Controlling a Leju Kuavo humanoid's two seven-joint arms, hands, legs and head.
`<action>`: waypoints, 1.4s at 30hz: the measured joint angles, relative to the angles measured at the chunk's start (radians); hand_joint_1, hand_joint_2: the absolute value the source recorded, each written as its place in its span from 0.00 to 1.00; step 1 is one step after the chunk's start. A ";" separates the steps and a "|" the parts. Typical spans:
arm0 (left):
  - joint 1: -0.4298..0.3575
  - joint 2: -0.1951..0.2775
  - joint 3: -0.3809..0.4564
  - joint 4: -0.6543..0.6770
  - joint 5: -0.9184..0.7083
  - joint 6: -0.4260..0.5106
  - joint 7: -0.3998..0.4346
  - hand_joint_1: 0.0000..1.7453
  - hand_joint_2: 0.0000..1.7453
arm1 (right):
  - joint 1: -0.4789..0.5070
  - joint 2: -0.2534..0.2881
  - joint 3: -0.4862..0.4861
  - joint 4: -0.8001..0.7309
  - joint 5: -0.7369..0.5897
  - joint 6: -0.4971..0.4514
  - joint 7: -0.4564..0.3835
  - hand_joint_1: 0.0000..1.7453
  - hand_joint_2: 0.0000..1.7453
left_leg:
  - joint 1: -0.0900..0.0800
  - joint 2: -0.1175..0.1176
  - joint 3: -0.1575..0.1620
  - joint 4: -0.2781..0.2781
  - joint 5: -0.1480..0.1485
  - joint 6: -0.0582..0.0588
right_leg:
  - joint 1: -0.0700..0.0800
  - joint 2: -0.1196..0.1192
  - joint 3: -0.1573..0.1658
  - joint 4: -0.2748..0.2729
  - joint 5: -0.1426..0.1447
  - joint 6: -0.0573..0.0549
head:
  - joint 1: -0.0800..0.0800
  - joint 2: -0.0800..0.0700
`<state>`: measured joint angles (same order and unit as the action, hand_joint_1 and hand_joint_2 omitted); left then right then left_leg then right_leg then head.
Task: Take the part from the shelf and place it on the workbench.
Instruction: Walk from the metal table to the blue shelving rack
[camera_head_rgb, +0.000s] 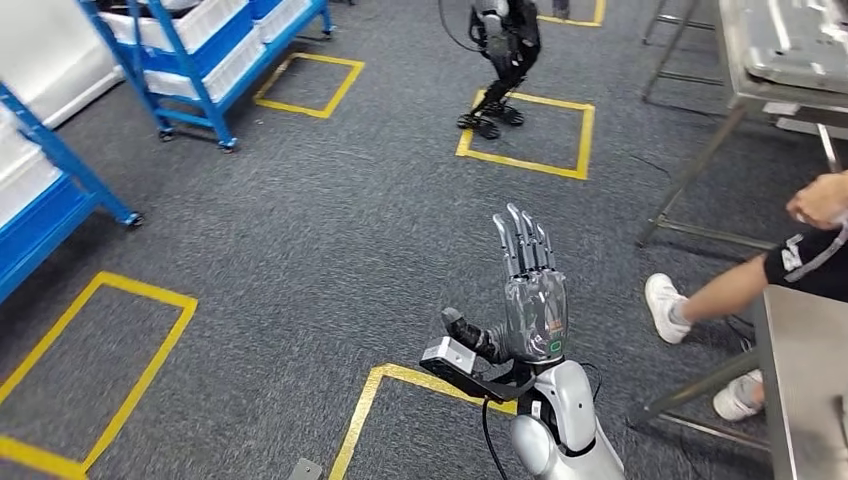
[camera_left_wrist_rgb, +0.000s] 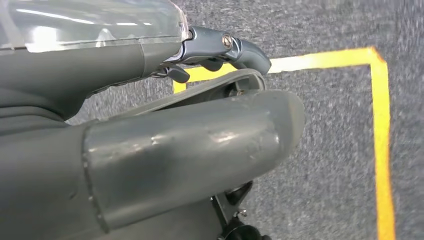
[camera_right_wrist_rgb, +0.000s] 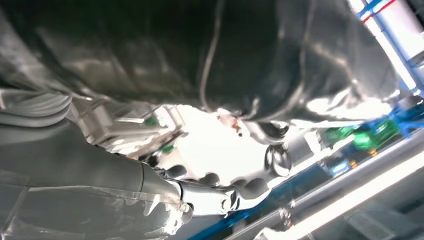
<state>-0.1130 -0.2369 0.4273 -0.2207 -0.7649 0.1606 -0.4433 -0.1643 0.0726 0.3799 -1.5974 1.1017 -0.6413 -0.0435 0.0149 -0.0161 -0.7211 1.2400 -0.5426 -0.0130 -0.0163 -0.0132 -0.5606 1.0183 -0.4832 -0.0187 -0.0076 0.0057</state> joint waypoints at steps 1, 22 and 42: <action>0.001 0.000 0.000 0.000 0.000 0.000 0.000 0.00 0.00 | 0.001 0.000 0.000 0.000 0.000 0.000 0.000 0.00 0.00 | 0.001 0.004 -0.016 0.037 -0.010 -0.002 | 0.002 -0.017 0.000 0.002 -0.002 -0.001 | 0.000 0.000; -0.002 -0.001 0.001 0.000 -0.010 0.007 0.005 0.00 0.00 | -0.003 0.001 0.001 0.004 -0.023 0.000 0.000 0.00 0.00 | -0.004 -0.025 0.113 -0.209 0.099 0.033 | -0.011 0.023 -0.038 0.050 -0.002 0.051 | 0.001 0.000; -0.003 0.001 0.001 0.000 -0.014 -0.002 0.000 0.00 0.00 | -0.008 0.006 0.001 0.013 -0.062 0.015 0.005 0.00 0.00 | -0.007 0.009 0.135 -0.223 0.088 0.038 | 0.004 -0.002 -0.038 0.036 -0.004 0.039 | 0.000 0.000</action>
<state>-0.1157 -0.2358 0.4284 -0.2207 -0.7787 0.1590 -0.4428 -0.1726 0.0788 0.3811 -1.5849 1.0395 -0.6263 -0.0389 0.0074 -0.0068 -0.5859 1.0173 -0.4551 0.0249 -0.0120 -0.0151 -0.5985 1.0540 -0.4876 0.0200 -0.0075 0.0057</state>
